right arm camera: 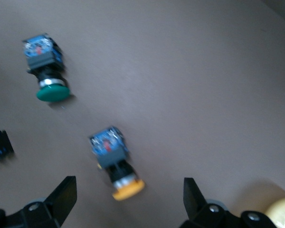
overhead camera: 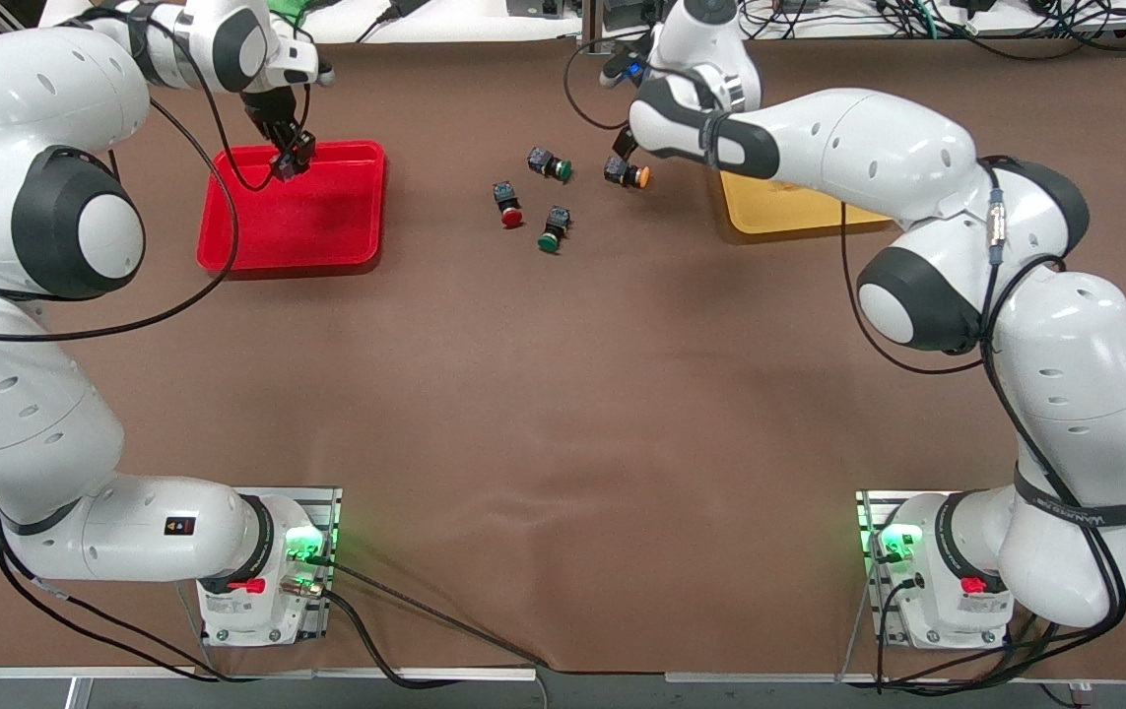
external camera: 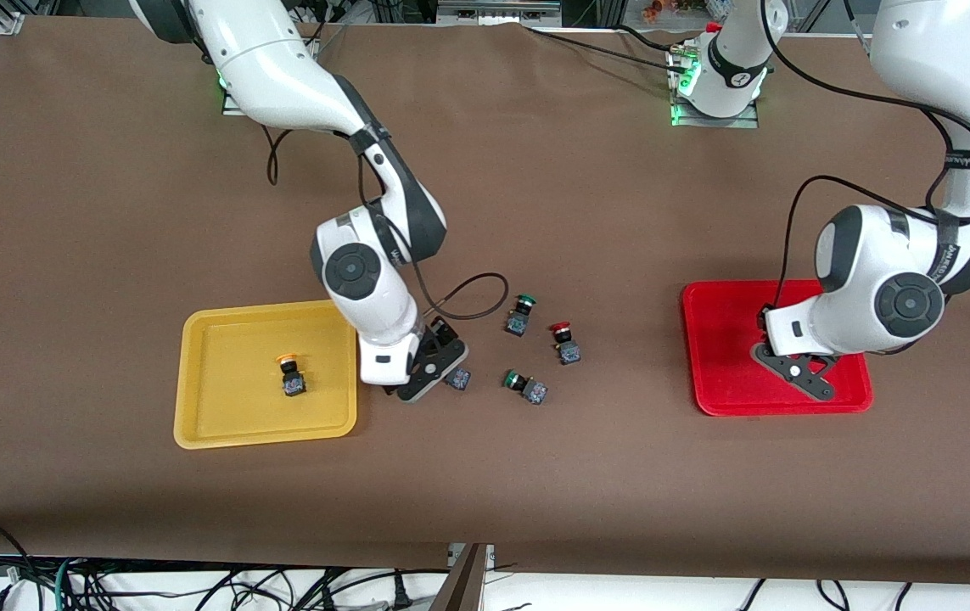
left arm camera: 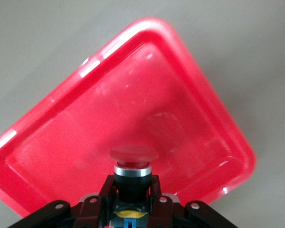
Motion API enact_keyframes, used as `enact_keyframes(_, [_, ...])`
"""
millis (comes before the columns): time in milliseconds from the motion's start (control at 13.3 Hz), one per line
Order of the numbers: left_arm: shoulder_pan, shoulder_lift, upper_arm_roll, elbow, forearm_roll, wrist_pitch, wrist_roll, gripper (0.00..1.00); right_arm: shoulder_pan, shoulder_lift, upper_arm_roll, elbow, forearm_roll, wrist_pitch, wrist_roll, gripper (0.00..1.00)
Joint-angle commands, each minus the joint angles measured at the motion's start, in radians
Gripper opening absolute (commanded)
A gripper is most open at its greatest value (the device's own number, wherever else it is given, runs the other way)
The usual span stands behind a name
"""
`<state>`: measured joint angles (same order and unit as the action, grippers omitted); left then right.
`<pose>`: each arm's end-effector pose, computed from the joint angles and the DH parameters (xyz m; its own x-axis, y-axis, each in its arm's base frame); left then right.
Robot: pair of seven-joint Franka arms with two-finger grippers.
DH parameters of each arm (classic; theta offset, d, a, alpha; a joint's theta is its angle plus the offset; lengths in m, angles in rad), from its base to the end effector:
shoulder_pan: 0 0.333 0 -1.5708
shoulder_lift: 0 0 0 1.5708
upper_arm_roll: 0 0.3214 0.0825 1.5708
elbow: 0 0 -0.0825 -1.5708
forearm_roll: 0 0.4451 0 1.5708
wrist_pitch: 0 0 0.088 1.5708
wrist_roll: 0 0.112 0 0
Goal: Place red and yellow buttons in trays
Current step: 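Place the red button in the red tray while the right gripper grasps another yellow button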
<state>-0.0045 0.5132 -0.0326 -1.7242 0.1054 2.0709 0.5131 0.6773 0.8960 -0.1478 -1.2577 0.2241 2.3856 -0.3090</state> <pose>0.6987 -0.0186 0.2374 0.8078 -0.5619 -0.1781 -0.5673 -0.8231 0.0237 0.6999 0.4495 0.2097 0.7001 0.6696 0.2479 0.6907 -0.7231 0.0027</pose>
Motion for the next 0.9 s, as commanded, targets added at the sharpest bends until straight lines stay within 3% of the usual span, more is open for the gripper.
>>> enact_keyframes(0, [0.003,0.037,-0.02,-0.082,0.014,0.148,-0.002,0.19,0.001,0.061,0.033,0.017,-0.003,0.081,-0.018,0.99])
enact_keyframes(75, [0.007,0.039,-0.02,-0.106,0.013,0.184,-0.007,0.51,0.008,0.072,0.033,0.005,-0.003,0.111,-0.016,0.99])
enact_keyframes(151, [0.012,0.039,-0.02,-0.106,0.014,0.184,-0.001,1.0,0.03,0.084,0.033,-0.002,-0.003,0.147,-0.006,0.99])
enact_keyframes(452, [0.008,-0.013,-0.024,-0.095,0.005,0.152,-0.024,1.0,0.038,0.109,0.033,-0.012,-0.009,0.213,0.012,0.99])
enact_keyframes(527, [0.001,-0.03,-0.041,-0.077,-0.018,0.103,-0.054,1.0,0.036,0.107,0.033,-0.014,-0.009,0.213,0.007,0.97])
enact_keyframes(602, [0.001,-0.038,-0.074,-0.051,-0.05,0.063,-0.127,1.0,0.033,0.106,0.033,-0.014,-0.011,0.213,0.004,0.88])
enact_keyframes(677, [0.0,-0.036,-0.116,-0.023,-0.065,0.04,-0.244,1.0,0.031,0.104,0.033,-0.016,-0.011,0.213,0.002,0.71])
enact_keyframes(828, [-0.014,-0.027,-0.214,-0.012,-0.056,0.046,-0.548,1.0,0.019,0.097,0.027,-0.023,-0.017,0.201,-0.01,0.22])
